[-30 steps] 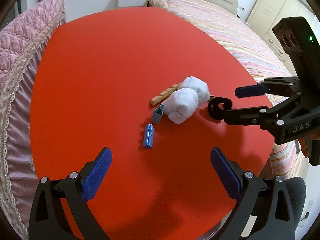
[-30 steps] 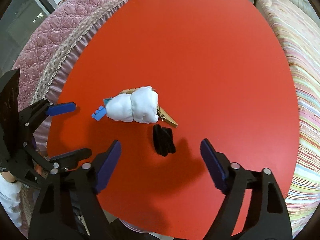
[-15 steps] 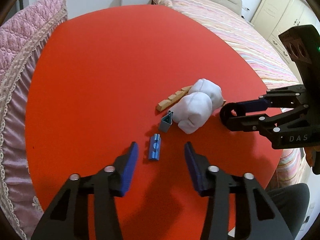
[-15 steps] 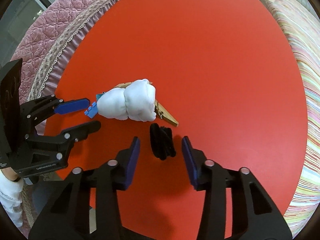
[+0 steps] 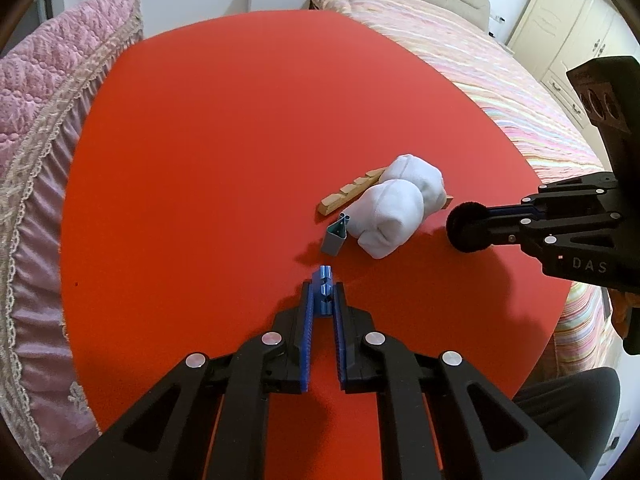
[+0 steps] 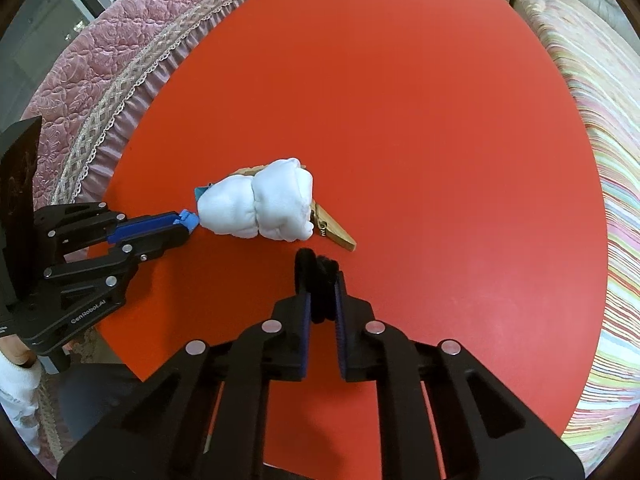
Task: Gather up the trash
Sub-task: 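Grasp the blue clip with the left tool while the right tool grasps the black hair tie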
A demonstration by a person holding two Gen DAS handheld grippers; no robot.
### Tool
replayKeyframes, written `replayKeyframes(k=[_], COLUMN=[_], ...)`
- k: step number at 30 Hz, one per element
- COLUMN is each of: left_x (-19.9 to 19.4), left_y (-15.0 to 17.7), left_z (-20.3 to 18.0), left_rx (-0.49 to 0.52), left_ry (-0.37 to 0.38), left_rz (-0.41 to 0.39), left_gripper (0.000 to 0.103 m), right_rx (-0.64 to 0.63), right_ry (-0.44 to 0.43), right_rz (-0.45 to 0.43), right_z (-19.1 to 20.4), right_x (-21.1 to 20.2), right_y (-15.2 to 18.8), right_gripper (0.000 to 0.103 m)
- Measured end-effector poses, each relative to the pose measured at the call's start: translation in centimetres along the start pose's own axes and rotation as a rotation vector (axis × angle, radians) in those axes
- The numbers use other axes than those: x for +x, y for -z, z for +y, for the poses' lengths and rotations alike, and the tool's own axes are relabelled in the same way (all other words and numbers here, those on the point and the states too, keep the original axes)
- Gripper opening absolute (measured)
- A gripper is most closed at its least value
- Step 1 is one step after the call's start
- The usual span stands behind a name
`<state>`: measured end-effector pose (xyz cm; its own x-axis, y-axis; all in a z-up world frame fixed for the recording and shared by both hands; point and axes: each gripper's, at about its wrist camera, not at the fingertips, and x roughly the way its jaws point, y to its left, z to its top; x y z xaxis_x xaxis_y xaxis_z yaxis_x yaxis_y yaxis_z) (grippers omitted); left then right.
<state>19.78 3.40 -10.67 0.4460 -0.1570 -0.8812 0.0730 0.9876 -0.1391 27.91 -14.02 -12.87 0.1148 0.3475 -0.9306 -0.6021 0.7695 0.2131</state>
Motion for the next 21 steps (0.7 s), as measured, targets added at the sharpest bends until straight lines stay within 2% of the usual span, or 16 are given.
replayKeyframes(k=[12, 21], left_x=[-3.6, -7.4], left_y=[1.9, 4.8], left_z=[-1.2, -2.2], left_rx=[0.02, 0.025], left_ry=[-0.041, -0.052], left_rz=[-0.041, -0.096], left_gripper=[0.009, 0.009], right_rx=[-0.018, -0.034], right_ry=[0.042, 0.063], right_rz=[-0.068, -0.161], right_z=[0.7, 2.5], right_x=[-3.1, -7.1], right_y=[1.8, 6.2], right_gripper=[0.009, 0.009])
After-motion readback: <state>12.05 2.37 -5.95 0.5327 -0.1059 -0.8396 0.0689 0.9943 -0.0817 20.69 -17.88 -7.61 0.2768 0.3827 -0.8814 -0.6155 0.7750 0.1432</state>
